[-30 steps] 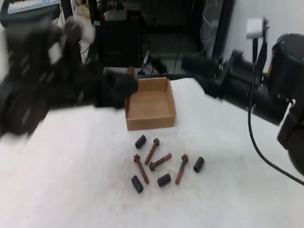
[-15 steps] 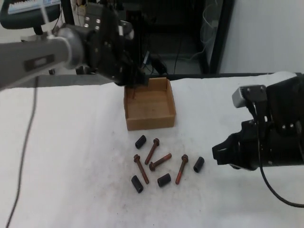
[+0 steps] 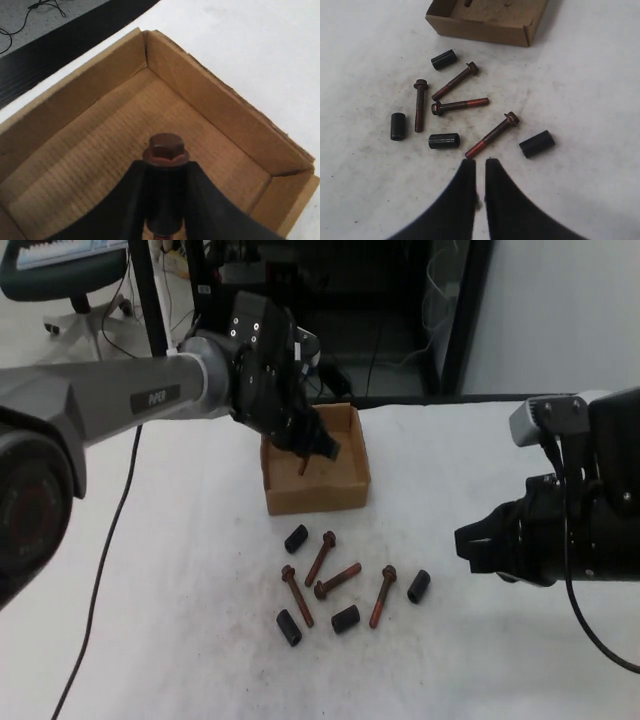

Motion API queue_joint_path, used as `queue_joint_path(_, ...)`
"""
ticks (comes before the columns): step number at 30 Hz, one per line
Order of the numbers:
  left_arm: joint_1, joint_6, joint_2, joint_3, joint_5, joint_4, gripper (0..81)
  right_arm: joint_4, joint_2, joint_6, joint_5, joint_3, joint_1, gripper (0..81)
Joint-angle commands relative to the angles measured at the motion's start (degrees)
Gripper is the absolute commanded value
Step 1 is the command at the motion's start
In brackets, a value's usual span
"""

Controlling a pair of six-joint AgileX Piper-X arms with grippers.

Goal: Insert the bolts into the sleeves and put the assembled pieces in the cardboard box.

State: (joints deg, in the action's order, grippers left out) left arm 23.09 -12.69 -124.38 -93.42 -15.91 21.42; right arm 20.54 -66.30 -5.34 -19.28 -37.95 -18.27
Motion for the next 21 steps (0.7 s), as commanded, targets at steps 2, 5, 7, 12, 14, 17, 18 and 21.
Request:
queue_joint_path(2,-0.11,-0.81,0.81,-0.9,0.47,-0.63,13.4,0.18,0.6,-0.74,0.13,-0.29,0.19,30.9)
queue_joint_path(5,-0.11,-1.1,0.81,-0.9,0.47,-0.8,30.8,0.18,0.6,-3.32,0.28,-0.29,0.19,44.8)
queue_joint_path(7,-0.11,-1.1,0.81,-0.9,1.88,-0.8,39.8,0.18,0.6,-3.98,0.29,-0.29,0.19,43.3)
queue_joint_path(12,-0.11,-1.1,1.17,-0.9,6.47,0.63,41.1,0.51,0.6,-4.05,0.29,-0.29,0.19,39.4)
queue_joint_path(14,-0.11,-1.1,2.08,-0.9,7.27,1.92,40.9,1.32,0.6,-4.05,0.29,-0.29,0.19,39.4)
queue_joint_path(17,-0.11,-1.1,4.75,-0.9,7.36,4.43,29.6,2.79,0.6,-3.4,0.59,-0.29,0.19,37.9)
queue_joint_path(18,-0.11,-1.1,5.79,-0.9,7.36,4.91,21.9,2.85,0.6,-2.76,0.58,-0.29,0.19,35.5)
queue_joint_path(21,-0.11,-4.0,9.7,-0.75,7.36,6.06,0.3,2.68,0.6,-1.89,0.58,-0.29,0.19,23.1)
